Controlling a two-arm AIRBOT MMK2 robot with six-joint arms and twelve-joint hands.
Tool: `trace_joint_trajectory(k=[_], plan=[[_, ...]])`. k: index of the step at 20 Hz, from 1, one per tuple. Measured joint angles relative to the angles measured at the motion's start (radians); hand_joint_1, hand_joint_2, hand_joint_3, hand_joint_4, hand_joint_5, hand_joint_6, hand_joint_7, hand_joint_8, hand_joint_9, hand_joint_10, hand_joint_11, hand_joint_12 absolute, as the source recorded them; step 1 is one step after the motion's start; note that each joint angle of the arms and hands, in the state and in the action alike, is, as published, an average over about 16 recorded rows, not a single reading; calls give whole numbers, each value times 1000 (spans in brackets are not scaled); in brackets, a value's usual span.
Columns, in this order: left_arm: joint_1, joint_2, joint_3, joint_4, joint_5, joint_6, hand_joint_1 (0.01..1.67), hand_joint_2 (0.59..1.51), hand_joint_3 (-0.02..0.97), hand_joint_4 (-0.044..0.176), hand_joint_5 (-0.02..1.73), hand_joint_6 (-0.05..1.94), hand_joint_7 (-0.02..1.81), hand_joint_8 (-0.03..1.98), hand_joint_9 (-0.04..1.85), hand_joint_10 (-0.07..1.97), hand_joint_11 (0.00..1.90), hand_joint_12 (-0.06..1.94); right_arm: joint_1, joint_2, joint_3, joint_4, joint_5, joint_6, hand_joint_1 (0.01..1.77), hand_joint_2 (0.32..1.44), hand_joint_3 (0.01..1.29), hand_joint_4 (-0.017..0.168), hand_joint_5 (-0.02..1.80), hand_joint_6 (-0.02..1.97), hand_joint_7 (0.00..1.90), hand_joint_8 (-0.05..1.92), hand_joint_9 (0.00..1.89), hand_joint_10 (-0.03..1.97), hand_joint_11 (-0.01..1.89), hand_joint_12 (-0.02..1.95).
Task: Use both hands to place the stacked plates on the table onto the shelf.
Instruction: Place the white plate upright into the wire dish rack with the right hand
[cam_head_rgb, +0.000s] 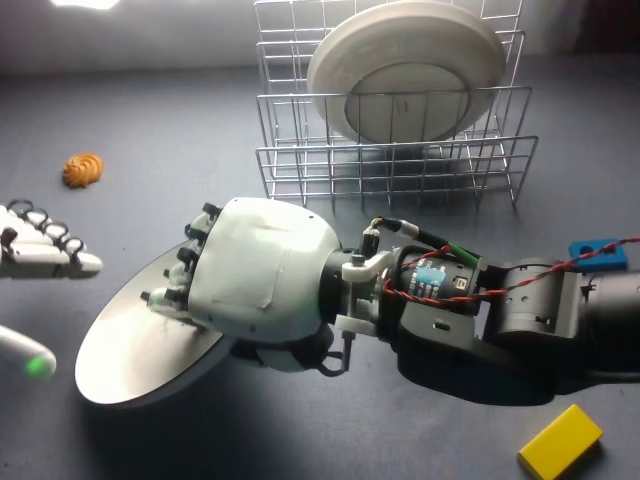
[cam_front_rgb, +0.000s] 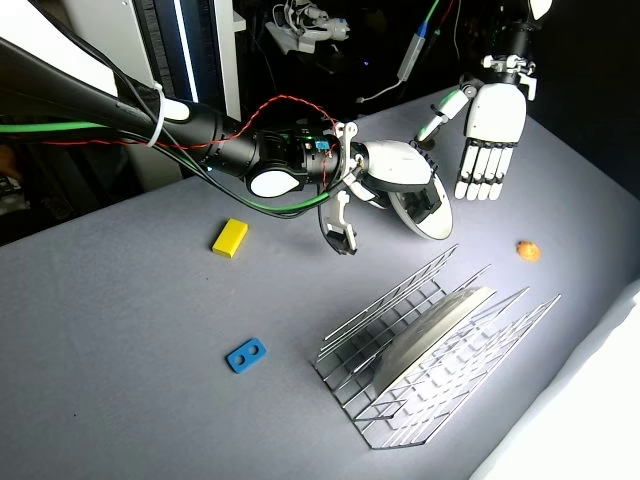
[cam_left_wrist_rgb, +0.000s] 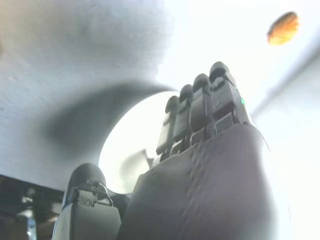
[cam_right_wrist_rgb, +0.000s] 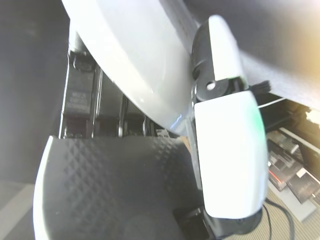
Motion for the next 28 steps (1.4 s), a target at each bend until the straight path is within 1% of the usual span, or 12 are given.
trace_joint_trajectory(k=[8,17,22,25,28], plan=[[-66,13,43,-14,12,0,21,1096,20,1,81,20,49,9,27,11,24,13,27,97,-105,0,-19,-7,1107,1097,12,-3,670,1349,861,1290,938,1003,728,1397],[-114,21,68,-14,22,0,21,1092,20,0,81,20,51,9,27,11,27,12,92,267,-263,-1,-32,6,1135,1102,12,-2,752,1234,908,1227,958,943,748,1386],[-131,22,77,-14,26,0,21,1096,19,0,83,20,52,9,28,11,29,12,142,374,-335,-3,-65,101,1137,1101,11,-3,776,1180,919,1211,967,932,761,1376],[-136,22,81,-13,27,0,21,1098,20,0,83,20,55,9,33,11,30,11,182,433,-363,-7,-96,196,1137,1100,11,-3,783,1168,920,1213,968,935,764,1375],[-138,23,83,-12,27,0,21,1099,20,0,81,20,55,9,36,11,31,12,225,485,-376,-10,-131,312,1137,1100,11,-3,790,1150,920,1212,974,933,769,1366]])
